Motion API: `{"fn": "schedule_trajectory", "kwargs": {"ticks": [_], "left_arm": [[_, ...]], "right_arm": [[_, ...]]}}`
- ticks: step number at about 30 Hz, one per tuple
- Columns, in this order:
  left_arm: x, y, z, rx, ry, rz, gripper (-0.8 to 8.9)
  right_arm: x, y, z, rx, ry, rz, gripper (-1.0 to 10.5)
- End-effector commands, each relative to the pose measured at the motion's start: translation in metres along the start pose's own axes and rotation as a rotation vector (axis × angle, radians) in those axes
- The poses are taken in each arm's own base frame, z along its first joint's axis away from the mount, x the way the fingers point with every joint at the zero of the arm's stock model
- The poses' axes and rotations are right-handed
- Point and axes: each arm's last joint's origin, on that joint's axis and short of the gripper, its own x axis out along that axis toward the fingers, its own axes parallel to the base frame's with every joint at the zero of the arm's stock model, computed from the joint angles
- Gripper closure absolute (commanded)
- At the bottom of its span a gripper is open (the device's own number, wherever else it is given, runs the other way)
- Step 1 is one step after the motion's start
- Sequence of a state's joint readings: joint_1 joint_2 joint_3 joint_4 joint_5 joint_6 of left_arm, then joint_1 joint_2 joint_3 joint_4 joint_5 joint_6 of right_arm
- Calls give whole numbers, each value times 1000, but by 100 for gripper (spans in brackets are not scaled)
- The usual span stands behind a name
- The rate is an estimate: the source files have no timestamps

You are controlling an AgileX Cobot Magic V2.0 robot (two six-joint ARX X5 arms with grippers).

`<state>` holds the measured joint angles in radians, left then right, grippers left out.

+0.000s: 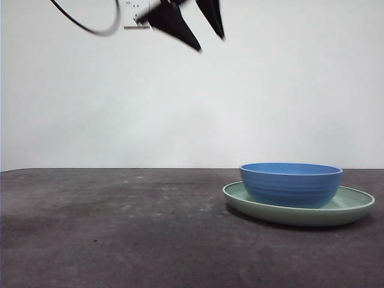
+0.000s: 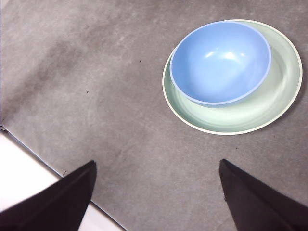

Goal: Pick up the blue bowl, put it on the green plate, put it on desk

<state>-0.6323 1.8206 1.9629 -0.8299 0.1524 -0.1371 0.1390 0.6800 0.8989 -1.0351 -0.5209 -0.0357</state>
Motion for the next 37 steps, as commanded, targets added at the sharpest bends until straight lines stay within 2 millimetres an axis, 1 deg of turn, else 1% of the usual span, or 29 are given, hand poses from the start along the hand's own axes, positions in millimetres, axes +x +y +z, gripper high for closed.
{"fn": "schedule_trajectory", "kwargs": {"ticks": [1, 5, 9, 12, 15, 17, 19, 23, 26, 29, 31, 33, 37], "left_arm": [[-27, -6, 7, 44, -47, -10, 561], [-59, -10, 2, 76, -48, -10, 561], [-79, -11, -13, 96, -52, -11, 561], [-89, -9, -33, 103, -61, -12, 561], [-97, -7, -60, 109, -57, -32, 561], [-101, -7, -79, 113, -49, -76, 561], [-104, -6, -98, 114, -40, -109, 561], [-108, -2, -134, 111, -27, -119, 561], [-107, 0, -158, 109, -12, -181, 564], [-106, 2, -179, 106, 7, -227, 564], [-105, 2, -189, 102, 28, -251, 564], [-103, 2, -195, 98, 45, -277, 564], [-102, 2, -196, 96, 55, -318, 565]], "right_arm": [[-3, 2, 4, -6, -21, 4, 536], [-3, 2, 4, -6, -21, 4, 536], [-3, 2, 4, -7, -21, 4, 536], [-3, 2, 4, -7, -21, 4, 536], [-3, 2, 4, -7, -21, 4, 536], [-3, 2, 4, -10, -21, 3, 536], [-3, 2, 4, -10, -21, 3, 536], [-3, 2, 4, -10, -21, 3, 536], [-3, 2, 4, -10, -21, 4, 536], [-3, 2, 4, -9, -20, 4, 536], [-3, 2, 4, -9, -20, 4, 536], [-3, 2, 4, -9, -19, 4, 536], [-3, 2, 4, -8, -19, 4, 536]]}}
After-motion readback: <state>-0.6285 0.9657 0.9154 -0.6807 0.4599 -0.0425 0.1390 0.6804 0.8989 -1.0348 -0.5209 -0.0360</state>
